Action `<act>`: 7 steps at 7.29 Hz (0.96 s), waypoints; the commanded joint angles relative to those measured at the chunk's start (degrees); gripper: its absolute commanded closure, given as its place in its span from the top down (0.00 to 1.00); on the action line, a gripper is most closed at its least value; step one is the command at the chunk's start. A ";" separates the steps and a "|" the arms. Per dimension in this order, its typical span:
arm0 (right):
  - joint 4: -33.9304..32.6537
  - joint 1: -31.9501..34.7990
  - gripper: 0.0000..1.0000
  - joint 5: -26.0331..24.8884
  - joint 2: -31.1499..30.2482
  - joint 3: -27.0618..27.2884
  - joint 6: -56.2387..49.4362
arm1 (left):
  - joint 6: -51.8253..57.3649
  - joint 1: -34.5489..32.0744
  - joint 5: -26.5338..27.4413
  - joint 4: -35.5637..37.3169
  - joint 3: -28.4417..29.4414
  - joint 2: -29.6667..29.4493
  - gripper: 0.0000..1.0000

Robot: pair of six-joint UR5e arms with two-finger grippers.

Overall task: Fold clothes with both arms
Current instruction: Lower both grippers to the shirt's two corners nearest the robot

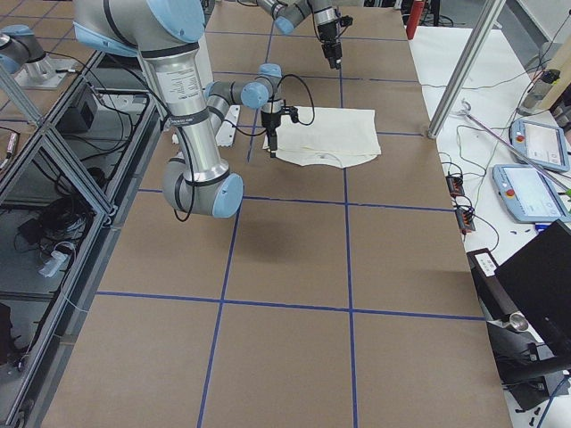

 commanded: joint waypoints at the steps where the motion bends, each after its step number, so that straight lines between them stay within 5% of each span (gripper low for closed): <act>1: 13.50 -5.06 1.00 -6.07 -1.48 -1.78 31.60 | -0.01 -0.01 0.00 0.20 0.14 0.00 0.65; 3: 17.52 -6.84 0.99 -13.11 -1.05 -3.37 51.29 | 0.07 -0.01 0.09 0.20 0.22 0.18 0.65; 7: 17.52 -7.37 0.85 -13.23 -1.05 -5.57 52.33 | -0.19 -0.01 0.09 0.29 -0.04 0.18 0.65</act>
